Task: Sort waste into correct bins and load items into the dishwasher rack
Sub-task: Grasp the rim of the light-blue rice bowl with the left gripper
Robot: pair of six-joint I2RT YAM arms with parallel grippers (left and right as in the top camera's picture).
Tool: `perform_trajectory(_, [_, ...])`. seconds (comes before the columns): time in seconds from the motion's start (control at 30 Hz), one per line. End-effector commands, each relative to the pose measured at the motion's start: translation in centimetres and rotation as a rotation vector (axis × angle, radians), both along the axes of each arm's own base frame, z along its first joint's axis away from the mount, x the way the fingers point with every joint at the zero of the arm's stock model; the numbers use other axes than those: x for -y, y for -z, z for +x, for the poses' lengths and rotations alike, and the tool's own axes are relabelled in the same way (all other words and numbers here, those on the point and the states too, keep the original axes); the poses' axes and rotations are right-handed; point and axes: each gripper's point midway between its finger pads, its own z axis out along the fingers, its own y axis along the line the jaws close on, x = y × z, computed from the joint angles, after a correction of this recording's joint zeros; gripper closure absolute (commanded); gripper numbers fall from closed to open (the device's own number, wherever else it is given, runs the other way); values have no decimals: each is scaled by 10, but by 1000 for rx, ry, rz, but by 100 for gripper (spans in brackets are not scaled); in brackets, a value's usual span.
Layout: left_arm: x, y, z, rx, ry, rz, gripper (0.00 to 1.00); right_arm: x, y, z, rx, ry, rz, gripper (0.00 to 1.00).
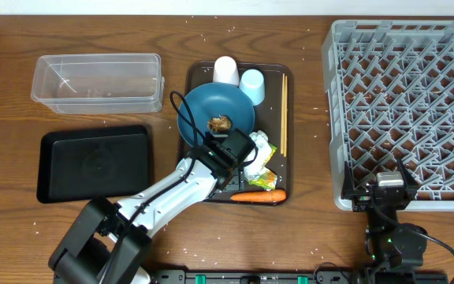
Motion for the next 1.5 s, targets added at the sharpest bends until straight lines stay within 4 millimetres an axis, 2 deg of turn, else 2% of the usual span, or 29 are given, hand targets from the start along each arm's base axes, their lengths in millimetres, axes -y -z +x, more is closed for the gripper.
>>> perform_trajectory(0.0, [-4, 8, -1, 2, 1, 21, 16, 4, 0, 0, 1, 18, 3, 1])
perform_trajectory(0.27, [-10, 16, -7, -9, 0, 30, 25, 4, 0, 0, 1, 18, 3, 1])
perform_trajectory(0.37, [-9, 16, -6, -7, 0, 28, 32, 4, 0, 0, 1, 18, 3, 1])
perform_trajectory(0.57, [-9, 16, -5, -4, 0, 26, 41, 4, 0, 0, 1, 18, 3, 1])
perform_trajectory(0.77, [-9, 16, -6, -4, 0, 26, 55, 4, 0, 0, 1, 18, 3, 1])
perform_trajectory(0.9, [-7, 16, -4, 3, 1, 20, 58, 4, 0, 0, 1, 18, 3, 1])
perform_trajectory(1.07, [-7, 19, -4, 8, -1, 15, 65, 4, 0, 0, 1, 18, 3, 1])
perform_trajectory(1.1, [-8, 20, -5, 7, -4, 14, 70, 4, 0, 0, 1, 18, 3, 1])
perform_trajectory(1.3, [-8, 22, -5, 12, -7, 10, 72, 4, 0, 0, 1, 18, 3, 1])
perform_trajectory(1.47, [-8, 22, -5, 12, -7, 10, 81, 4, 0, 0, 1, 18, 3, 1])
